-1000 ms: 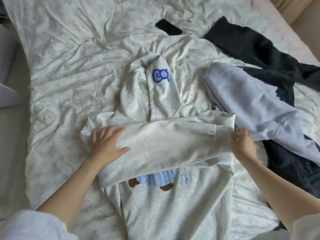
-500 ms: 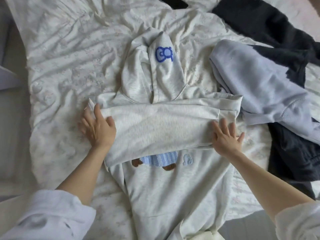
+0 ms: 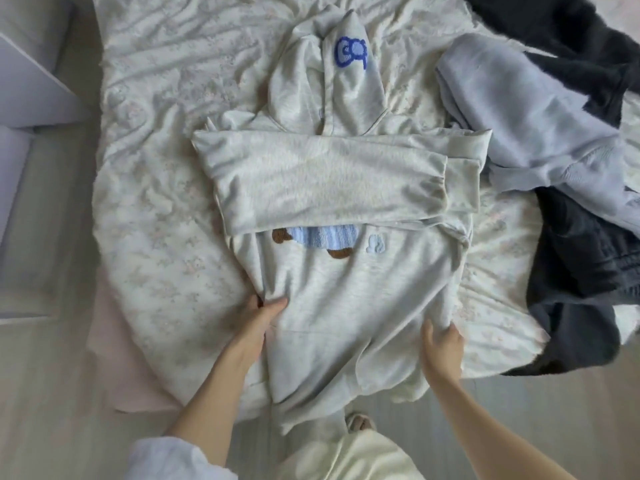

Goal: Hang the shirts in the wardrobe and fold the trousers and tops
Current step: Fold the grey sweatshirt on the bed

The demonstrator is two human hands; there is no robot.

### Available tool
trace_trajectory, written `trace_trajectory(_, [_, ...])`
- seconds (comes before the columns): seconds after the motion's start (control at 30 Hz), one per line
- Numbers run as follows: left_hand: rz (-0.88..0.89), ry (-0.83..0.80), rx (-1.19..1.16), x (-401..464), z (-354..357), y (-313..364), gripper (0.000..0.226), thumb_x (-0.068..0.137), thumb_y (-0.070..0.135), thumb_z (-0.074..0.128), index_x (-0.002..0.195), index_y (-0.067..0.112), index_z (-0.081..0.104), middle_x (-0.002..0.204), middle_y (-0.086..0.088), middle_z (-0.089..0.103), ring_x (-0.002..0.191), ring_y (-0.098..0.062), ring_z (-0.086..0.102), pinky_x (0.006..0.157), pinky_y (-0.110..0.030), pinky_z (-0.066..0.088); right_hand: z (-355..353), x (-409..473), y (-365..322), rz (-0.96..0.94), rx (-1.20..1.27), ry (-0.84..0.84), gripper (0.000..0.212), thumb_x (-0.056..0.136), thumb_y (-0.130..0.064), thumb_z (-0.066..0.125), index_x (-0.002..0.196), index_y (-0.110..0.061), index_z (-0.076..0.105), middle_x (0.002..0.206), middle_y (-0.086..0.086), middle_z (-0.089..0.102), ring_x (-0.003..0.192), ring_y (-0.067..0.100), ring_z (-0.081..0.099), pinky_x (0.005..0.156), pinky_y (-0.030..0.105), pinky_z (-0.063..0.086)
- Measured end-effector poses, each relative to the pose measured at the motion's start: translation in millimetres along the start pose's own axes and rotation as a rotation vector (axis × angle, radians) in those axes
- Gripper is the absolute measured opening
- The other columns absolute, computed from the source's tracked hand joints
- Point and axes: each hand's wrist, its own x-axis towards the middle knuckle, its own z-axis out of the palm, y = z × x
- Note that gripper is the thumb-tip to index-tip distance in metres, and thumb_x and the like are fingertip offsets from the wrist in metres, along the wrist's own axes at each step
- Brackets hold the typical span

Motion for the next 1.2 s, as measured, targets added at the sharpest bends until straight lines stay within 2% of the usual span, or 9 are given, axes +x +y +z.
trace_trajectory(0.1, [-0.027, -0.065, -0.038, -14, 11, -11, 0.038, 0.076, 0.001, 0.07, 0.113, 0.0, 0.061, 0.095, -0.01, 0.069, 0.086, -0.025, 0.067, 0.08, -0.038, 0.054, 0, 10, 26, 0.112, -0.034, -0.168, 0.044, 0.086, -0.025, 0.053, 0.123, -0.004, 0.043, 0.119, 0.018, 0.055, 0.111, 0.036, 0.051, 0.09, 0.044, 0.042])
trace_trajectory(0.2, [-0.105, -0.233, -0.07, -32, 16, -8, 0.043, 0.072, 0.03, 0.072, 0.106, 0.006, 0.066, 0.091, -0.007, 0.073, 0.083, -0.02, 0.07, 0.069, -0.031, 0.056, -4, 15, 37, 0.059, 0.018, -0.235, 0.025, 0.09, -0.01, 0.042, 0.11, 0.002, 0.051, 0.099, 0.016, 0.058, 0.093, 0.034, 0.054, 0.072, 0.034, 0.039])
trace_trajectory(0.33, [-0.016, -0.271, -0.254, -53, 14, -8, 0.061, 0.074, 0.066, 0.056, 0.108, 0.017, 0.067, 0.104, -0.007, 0.071, 0.097, -0.022, 0.067, 0.075, -0.037, 0.052, -30, 8, 53, -0.042, 0.186, -0.092, 0.021, 0.088, -0.004, 0.032, 0.098, -0.008, 0.049, 0.086, 0.009, 0.053, 0.082, 0.029, 0.049, 0.07, 0.038, 0.04])
trace_trajectory(0.47, [0.0, -0.184, -0.295, -65, -6, 2, 0.034, 0.083, 0.041, 0.059, 0.1, 0.014, 0.069, 0.097, -0.009, 0.072, 0.09, -0.027, 0.069, 0.077, -0.038, 0.05, -78, 10, 55, -0.112, 0.133, 0.123, 0.013, 0.09, -0.013, 0.031, 0.094, -0.02, 0.042, 0.077, 0.003, 0.048, 0.071, 0.026, 0.046, 0.067, 0.037, 0.035])
trace_trajectory(0.67, [0.279, 0.057, 0.234, -85, -51, -17, 0.049, 0.063, 0.021, 0.079, 0.105, 0.0, 0.065, 0.079, 0.003, 0.071, 0.085, -0.019, 0.064, 0.069, -0.028, 0.05, -150, 41, 60, -0.174, -0.231, 0.164, 0.031, 0.095, -0.036, 0.033, 0.103, -0.015, 0.055, 0.096, 0.018, 0.057, 0.09, 0.038, 0.053, 0.073, 0.041, 0.037])
trace_trajectory(0.87, [0.173, 0.194, 0.924, -73, -60, -39, 0.077, 0.065, 0.053, 0.077, 0.121, 0.003, 0.057, 0.122, -0.013, 0.06, 0.111, -0.029, 0.056, 0.081, -0.03, 0.041, -140, 49, 74, -0.106, -0.408, 0.012, 0.059, 0.093, -0.053, 0.035, 0.114, -0.003, 0.057, 0.113, 0.023, 0.057, 0.102, 0.04, 0.054, 0.078, 0.04, 0.041])
trace_trajectory(1.0, [0.101, 0.06, 0.7, -78, -73, -55, 0.066, 0.061, 0.05, 0.079, 0.108, 0.006, 0.065, 0.108, -0.006, 0.066, 0.105, -0.024, 0.06, 0.09, -0.035, 0.046, -123, 41, 85, -0.12, -0.291, -0.079, 0.058, 0.091, -0.055, 0.04, 0.096, -0.001, 0.06, 0.095, 0.018, 0.061, 0.087, 0.035, 0.055, 0.07, 0.035, 0.039])
trace_trajectory(1.1, [0.234, -0.057, 0.577, -98, -72, -74, 0.052, 0.047, 0.051, 0.078, 0.08, 0.013, 0.065, 0.079, 0.002, 0.066, 0.075, -0.013, 0.061, 0.071, -0.031, 0.046, -106, 24, 109, -0.088, -0.099, -0.236, 0.038, 0.087, -0.041, 0.058, 0.091, -0.004, 0.061, 0.078, 0.009, 0.062, 0.074, 0.028, 0.058, 0.062, 0.032, 0.042])
trace_trajectory(1.2, [0.435, -0.157, 0.758, -108, -68, -80, 0.078, 0.048, 0.057, 0.069, 0.109, 0.009, 0.064, 0.106, 0.001, 0.066, 0.095, -0.012, 0.061, 0.084, -0.032, 0.047, -98, 12, 125, -0.108, 0.012, -0.253, 0.019, 0.088, -0.016, 0.056, 0.088, 0.003, 0.059, 0.072, 0.009, 0.057, 0.071, 0.025, 0.053, 0.059, 0.033, 0.039])
